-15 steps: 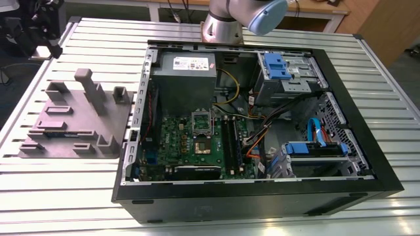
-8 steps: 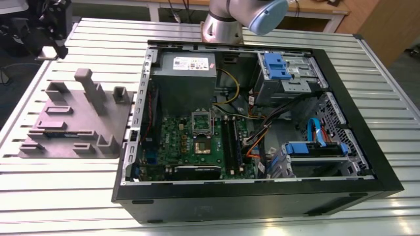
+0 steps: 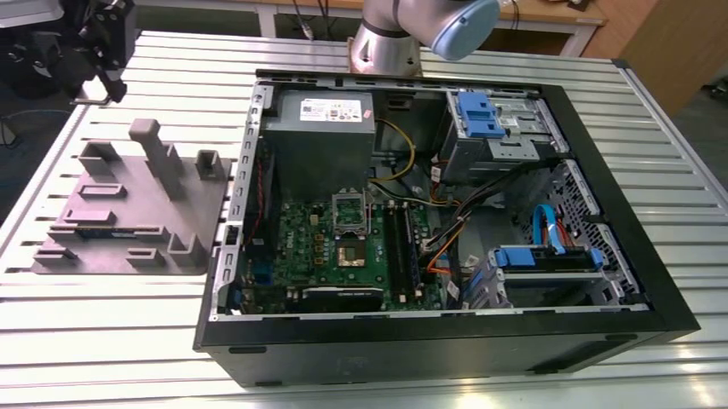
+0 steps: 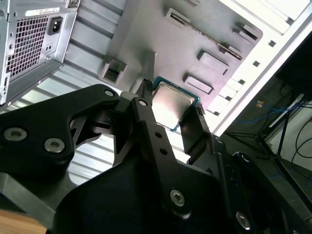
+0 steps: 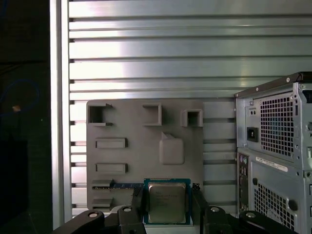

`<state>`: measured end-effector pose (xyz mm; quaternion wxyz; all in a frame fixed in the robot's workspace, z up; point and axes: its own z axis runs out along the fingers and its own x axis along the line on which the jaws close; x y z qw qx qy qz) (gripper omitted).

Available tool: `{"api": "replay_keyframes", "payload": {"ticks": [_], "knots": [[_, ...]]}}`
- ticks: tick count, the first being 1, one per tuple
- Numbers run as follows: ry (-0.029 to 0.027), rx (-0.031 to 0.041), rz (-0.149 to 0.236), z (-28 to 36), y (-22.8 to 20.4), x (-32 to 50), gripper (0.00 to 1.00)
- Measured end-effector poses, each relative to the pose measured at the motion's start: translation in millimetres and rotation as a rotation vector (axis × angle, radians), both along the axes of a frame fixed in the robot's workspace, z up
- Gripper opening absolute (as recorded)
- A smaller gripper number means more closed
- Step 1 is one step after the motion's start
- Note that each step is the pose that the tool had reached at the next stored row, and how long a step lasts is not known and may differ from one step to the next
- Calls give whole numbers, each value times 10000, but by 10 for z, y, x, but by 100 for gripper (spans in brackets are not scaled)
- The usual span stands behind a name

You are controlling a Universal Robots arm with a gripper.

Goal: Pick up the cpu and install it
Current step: 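Pick up the cpu and move it towards the insertion slot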

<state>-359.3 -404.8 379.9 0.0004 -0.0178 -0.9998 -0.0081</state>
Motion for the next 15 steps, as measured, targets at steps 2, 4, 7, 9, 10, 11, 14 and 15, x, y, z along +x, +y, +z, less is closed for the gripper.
{"api": "replay_keyframes", "payload": {"ticks": [2,4,7,9,10,11,14,15], "knots": [[0,-1,1,0,0,21,47],[1,-1,1,0,0,43,47],[1,-1,0,-1,0,76,47],[0,0,1,-2,0,98,47],[1,-1,0,-2,0,109,47],[1,0,1,-2,0,119,47],[1,-1,1,-3,0,151,47],[0,0,1,-4,0,160,47]]}}
